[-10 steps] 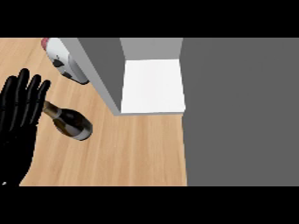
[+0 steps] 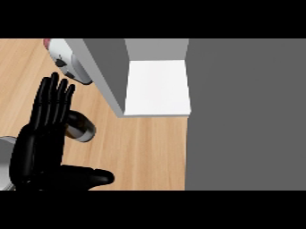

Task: Pick up the wine, place it into the cabinet and close the cabinet

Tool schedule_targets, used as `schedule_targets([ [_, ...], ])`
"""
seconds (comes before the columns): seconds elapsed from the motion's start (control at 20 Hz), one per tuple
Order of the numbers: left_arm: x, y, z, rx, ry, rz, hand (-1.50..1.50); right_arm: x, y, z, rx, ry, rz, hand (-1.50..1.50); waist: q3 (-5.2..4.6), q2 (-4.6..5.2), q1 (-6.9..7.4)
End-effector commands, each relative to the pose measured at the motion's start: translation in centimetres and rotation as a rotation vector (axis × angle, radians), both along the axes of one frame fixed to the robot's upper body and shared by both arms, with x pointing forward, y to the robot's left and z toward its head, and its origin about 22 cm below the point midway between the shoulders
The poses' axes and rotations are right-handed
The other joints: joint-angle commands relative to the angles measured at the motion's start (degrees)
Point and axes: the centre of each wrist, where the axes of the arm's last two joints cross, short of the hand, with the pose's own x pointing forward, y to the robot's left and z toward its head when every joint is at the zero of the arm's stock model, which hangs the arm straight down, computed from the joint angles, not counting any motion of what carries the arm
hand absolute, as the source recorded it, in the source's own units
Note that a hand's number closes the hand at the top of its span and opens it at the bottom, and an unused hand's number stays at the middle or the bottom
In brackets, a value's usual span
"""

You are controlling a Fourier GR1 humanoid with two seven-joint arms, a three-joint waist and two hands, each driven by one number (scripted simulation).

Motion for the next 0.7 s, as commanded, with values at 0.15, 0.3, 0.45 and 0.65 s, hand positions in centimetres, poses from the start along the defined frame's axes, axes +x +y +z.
schedule_targets([
  [0.15,-1.2,-3.2,1.4,-0.127,0.081,-0.038,-1.50,-1.9,-0.3,3.7,-0.004,0.070,0.099,-1.50,-0.01,-0.04,0.72],
  [0.3,-0.4,-4.3,4.5,-0.127,0.077,-0.036,-1.50,-3.8,1.2,4.5,-0.016,0.074,0.115,-1.50,0.01,-0.07,0.53],
  [0.45,-1.9,-6.0,5.2,-0.130,0.053,-0.011,-1.50,-3.8,1.3,4.2,-0.010,0.066,0.101,-1.50,0.03,-0.07,0.61],
  [0.65,-3.4,-4.7,4.8,-0.117,0.051,-0.028,-1.50,-3.2,1.4,6.0,-0.015,0.066,0.114,-1.50,-0.01,-0.06,0.99],
])
